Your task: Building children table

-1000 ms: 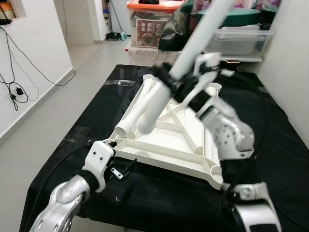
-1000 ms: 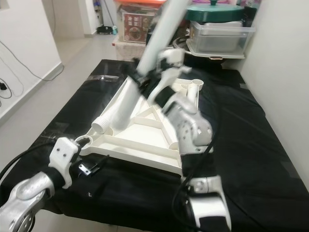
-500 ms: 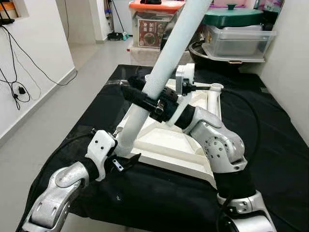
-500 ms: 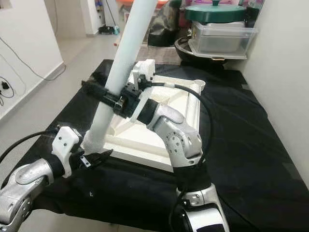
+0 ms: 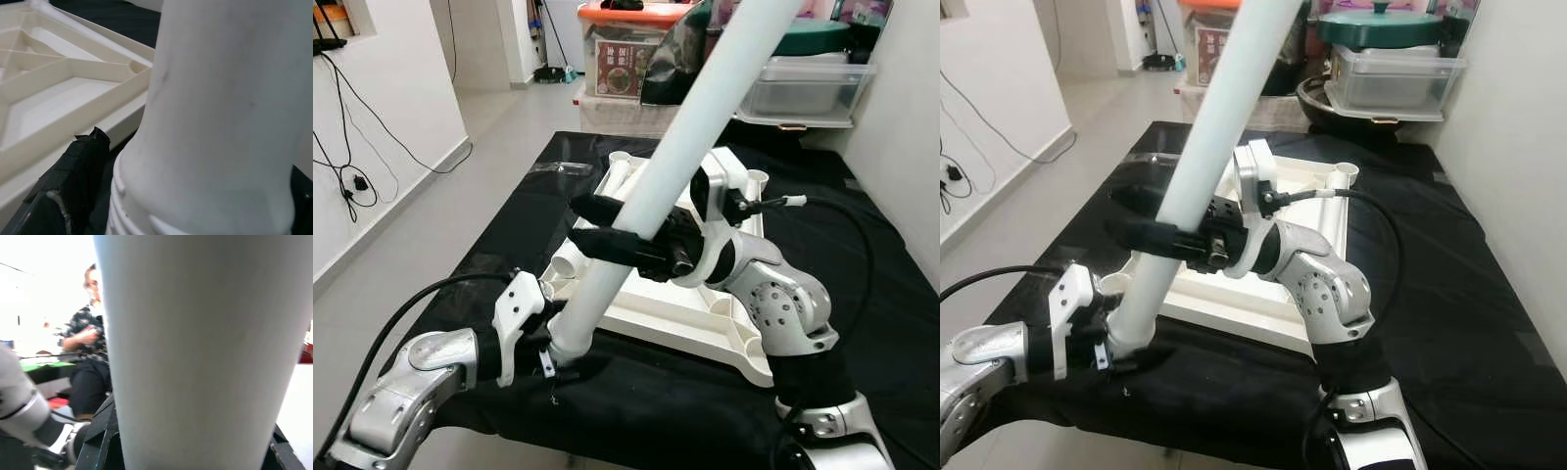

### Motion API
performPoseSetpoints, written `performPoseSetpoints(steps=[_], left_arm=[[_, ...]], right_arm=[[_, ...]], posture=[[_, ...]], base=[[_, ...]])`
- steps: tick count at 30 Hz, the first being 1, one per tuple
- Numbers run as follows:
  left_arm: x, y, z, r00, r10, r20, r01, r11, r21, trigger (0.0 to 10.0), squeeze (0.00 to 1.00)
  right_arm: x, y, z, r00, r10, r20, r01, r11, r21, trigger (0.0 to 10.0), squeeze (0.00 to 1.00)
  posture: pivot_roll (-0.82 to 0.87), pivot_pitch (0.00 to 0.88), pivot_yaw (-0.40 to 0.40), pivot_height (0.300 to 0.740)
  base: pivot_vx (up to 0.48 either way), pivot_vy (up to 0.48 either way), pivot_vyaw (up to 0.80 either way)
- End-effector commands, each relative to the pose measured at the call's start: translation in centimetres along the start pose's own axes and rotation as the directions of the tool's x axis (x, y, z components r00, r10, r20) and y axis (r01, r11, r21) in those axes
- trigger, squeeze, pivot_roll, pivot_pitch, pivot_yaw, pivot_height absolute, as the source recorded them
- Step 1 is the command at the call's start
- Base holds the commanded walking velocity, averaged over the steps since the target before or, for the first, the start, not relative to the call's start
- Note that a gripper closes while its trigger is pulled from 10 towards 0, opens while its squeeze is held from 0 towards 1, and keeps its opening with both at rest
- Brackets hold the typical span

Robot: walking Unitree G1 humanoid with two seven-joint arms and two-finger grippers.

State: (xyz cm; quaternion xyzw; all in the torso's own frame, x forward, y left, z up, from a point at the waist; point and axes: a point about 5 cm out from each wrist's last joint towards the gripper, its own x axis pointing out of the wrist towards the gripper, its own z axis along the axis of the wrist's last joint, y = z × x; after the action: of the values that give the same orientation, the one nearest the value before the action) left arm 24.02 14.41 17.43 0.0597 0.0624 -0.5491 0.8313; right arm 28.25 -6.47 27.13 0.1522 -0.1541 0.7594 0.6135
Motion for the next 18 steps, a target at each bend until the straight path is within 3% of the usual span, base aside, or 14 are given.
performPoseSetpoints(steps=[1, 3, 4, 6, 16, 17, 18], left_arm=[[1.3, -1.8, 2.0, 0.987, -0.144, 0.077, 0.141, 0.989, 0.043, 10.0, 0.0], [1.3, -2.2, 2.5, 0.978, -0.185, 0.094, 0.182, 0.983, 0.035, 10.0, 0.0], [1.2, -2.9, 3.2, 0.958, -0.271, 0.097, 0.269, 0.963, 0.03, 10.0, 0.0], [1.1, -3.1, 3.3, 0.949, -0.306, 0.082, 0.303, 0.952, 0.041, 10.0, 0.0], [1.1, -3.3, 4.0, 0.919, -0.394, 0.025, 0.389, 0.916, 0.1, 10.0, 0.0], [1.1, -3.3, 4.3, 0.913, -0.406, 0.027, 0.402, 0.91, 0.104, 8.7, 0.0], [1.1, -3.3, 4.3, 0.913, -0.406, 0.027, 0.402, 0.91, 0.104, 8.7, 0.0]], right_arm=[[2.7, 1.0, -0.6, 0.983, 0.172, 0.068, -0.176, 0.983, 0.052, 0.0, 0.0], [2.9, 1.1, -0.5, 0.977, 0.199, 0.078, -0.203, 0.978, 0.056, 0.0, 0.0], [3.3, 1.3, -0.5, 0.965, 0.24, 0.101, -0.248, 0.966, 0.075, 0.0, 0.0], [3.5, 1.4, -0.4, 0.96, 0.256, 0.114, -0.266, 0.96, 0.086, 0.0, 0.0], [4.2, 1.8, -0.6, 0.936, 0.32, 0.147, -0.339, 0.931, 0.134, 0.0, 0.0], [4.3, 2.0, -0.9, 0.931, 0.33, 0.154, -0.352, 0.924, 0.148, 0.0, 0.0], [4.3, 2.0, -0.9, 0.931, 0.33, 0.154, -0.352, 0.924, 0.148, 0.0, 0.0]], posture=[[0.12, 0.0, -0.027, 0.74], [0.13, 0.0, -0.028, 0.74], [0.13, 0.0, -0.032, 0.74], [0.13, 0.0, -0.032, 0.74], [0.13, 0.0, -0.025, 0.74], [0.13, 0.0, -0.022, 0.74], [0.13, 0.0, -0.022, 0.74]], base=[[0.0, 0.0, 0.0], [0.0, 0.0, 0.0], [0.0, 0.0, 0.0], [0.0, 0.0, 0.0], [0.0, 0.0, 0.0], [0.0, 0.0, 0.0], [0.0, 0.0, 0.0]])
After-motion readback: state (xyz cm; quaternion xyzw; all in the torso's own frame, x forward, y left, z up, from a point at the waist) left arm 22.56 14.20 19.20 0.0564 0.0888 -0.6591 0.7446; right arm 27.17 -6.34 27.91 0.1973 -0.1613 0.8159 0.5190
